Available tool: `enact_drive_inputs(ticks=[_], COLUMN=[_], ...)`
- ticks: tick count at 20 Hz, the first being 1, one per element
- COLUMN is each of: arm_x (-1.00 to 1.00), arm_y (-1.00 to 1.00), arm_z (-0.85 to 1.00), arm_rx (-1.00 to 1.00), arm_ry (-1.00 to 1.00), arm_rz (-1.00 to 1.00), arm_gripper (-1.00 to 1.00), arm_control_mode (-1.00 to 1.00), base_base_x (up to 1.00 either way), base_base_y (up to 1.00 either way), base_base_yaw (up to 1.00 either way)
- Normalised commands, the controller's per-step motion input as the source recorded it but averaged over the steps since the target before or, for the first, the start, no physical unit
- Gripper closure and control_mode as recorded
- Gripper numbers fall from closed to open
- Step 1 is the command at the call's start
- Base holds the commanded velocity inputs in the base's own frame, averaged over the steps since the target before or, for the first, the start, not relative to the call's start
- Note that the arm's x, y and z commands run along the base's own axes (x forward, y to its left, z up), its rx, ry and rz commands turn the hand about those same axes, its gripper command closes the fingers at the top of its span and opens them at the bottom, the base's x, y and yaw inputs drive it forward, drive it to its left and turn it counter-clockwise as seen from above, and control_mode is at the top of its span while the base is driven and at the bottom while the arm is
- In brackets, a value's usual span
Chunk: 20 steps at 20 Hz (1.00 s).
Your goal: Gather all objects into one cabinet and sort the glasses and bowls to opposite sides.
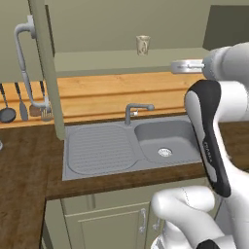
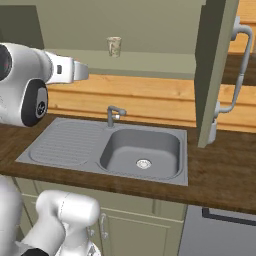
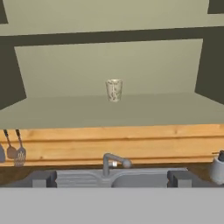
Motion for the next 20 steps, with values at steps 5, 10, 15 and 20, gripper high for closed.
enact_drive_inputs(ticks=[5,10,15,20], arm_x=[0.80,0.71,0.63,0.61], arm_y=[0.00,0.00,0.00,0.00], arm_z=[0.00,0.00,0.00,0.00], arm_rx=[0.00,0.00,0.00,0.00], arm_ry=[0.00,0.00,0.00,0.00], arm_rz=[0.00,0.00,0.00,0.00], arm_gripper=[-1.00,-1.00,-1.00,-1.00], arm_control_mode=[-1.00,-1.00,-1.00,-1.00], base_base_x=[0.00,0.00,0.00,0.00], base_base_y=[0.00,0.00,0.00,0.00], base_base_yaw=[0.00,0.00,0.00,0.00])
